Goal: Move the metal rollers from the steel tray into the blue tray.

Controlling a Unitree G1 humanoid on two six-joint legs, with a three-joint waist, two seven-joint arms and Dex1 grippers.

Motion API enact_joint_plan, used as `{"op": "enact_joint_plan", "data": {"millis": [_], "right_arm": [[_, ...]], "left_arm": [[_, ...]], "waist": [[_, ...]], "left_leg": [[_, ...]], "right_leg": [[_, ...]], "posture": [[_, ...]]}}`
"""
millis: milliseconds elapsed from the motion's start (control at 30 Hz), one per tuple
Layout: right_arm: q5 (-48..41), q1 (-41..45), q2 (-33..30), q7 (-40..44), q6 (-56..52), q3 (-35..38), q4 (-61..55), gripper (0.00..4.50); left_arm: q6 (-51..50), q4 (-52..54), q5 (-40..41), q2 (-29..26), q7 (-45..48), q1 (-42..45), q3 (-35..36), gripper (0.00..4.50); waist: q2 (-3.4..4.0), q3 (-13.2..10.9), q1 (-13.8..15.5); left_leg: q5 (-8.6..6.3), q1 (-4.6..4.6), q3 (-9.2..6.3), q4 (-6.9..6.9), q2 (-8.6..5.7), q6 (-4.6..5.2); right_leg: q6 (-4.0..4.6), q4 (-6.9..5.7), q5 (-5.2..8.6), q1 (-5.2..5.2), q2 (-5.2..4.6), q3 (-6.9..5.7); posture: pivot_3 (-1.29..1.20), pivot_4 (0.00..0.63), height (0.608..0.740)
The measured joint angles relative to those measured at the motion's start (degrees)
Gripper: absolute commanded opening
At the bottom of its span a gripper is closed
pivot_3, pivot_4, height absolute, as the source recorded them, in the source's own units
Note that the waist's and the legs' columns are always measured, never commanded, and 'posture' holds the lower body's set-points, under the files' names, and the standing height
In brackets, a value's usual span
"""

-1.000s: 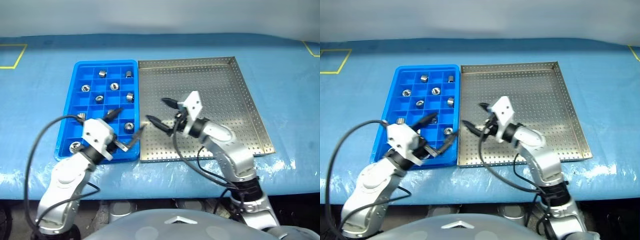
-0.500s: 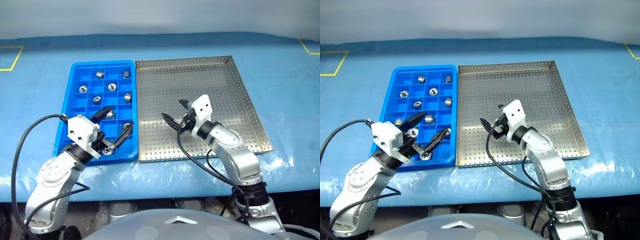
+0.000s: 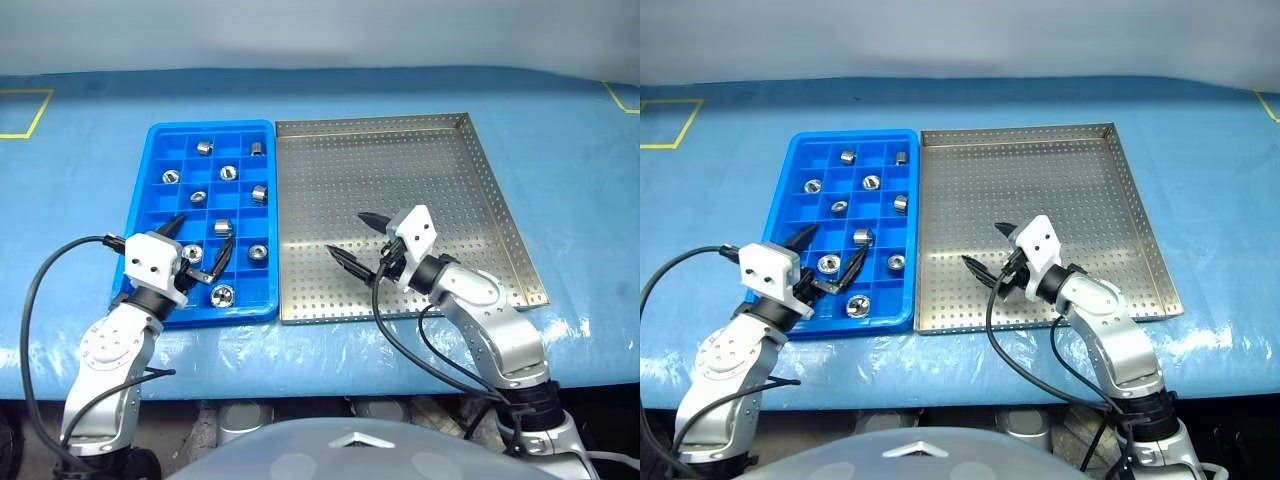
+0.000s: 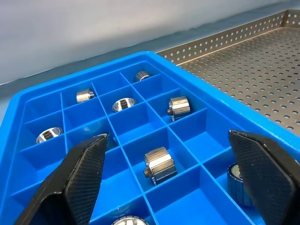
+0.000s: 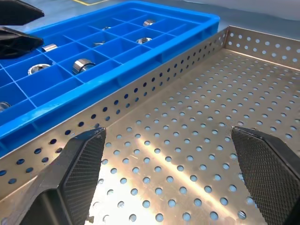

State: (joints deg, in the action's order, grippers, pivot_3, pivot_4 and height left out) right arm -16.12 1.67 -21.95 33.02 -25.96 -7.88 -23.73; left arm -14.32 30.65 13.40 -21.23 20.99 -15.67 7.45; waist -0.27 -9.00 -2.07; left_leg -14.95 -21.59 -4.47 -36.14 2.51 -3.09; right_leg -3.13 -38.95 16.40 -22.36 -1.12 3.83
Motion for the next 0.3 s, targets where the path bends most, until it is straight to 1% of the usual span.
{"op": "enact_joint_plan", "data": {"millis": [300], "right_arm": [[0.0,-0.7,0.2,-0.9,2.2,0.7,0.0,4.48]], "left_arm": [[-0.1,-1.1,0.2,0.4,1.6,2.9,-1.9,4.5]], "waist": [[0.0,0.0,-0.1]], "left_leg": [[0.0,0.0,0.01,-0.02,0.0,0.0]], "right_leg": [[-0.01,0.0,-0.01,0.02,-0.01,0.01]], "posture": [[-0.01,0.15,0.74]]}}
